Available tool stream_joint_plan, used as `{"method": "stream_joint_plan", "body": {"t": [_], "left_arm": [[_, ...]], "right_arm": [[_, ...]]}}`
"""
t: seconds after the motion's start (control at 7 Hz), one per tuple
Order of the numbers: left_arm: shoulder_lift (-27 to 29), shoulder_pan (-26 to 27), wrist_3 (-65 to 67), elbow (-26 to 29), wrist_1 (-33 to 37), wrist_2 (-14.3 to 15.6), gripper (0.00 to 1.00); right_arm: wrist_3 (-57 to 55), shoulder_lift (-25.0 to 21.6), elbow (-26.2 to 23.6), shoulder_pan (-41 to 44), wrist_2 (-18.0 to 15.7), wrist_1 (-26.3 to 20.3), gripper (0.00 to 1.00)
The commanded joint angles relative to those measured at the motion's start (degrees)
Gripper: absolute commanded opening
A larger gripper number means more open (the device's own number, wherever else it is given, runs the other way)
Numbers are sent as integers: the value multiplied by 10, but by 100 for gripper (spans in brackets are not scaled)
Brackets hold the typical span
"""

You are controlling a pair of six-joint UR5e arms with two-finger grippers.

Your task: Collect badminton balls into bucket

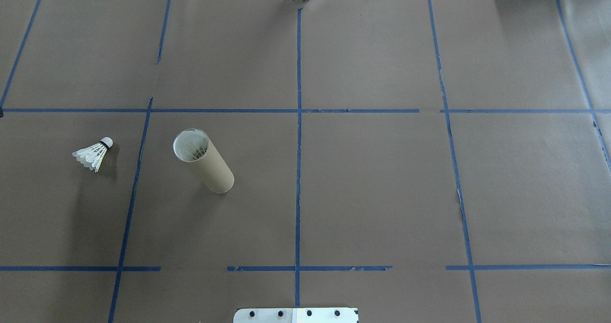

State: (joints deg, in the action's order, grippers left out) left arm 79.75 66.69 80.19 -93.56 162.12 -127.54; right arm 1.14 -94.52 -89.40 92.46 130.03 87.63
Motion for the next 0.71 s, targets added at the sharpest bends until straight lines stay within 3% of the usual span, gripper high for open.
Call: {"method": "stream_joint_plan", "body": {"t": [0.0, 0.14, 0.57], "left_arm": [[-2, -121, 221, 1, 87, 134, 100], [0, -153, 280, 1, 88, 176, 100], [26, -233, 379, 36, 100, 245, 96]], "right_arm": [[0, 0, 0, 0, 0, 0, 100], [0, 0, 0, 0, 0, 0, 100], [0, 0, -1, 0, 0, 0, 100]]}}
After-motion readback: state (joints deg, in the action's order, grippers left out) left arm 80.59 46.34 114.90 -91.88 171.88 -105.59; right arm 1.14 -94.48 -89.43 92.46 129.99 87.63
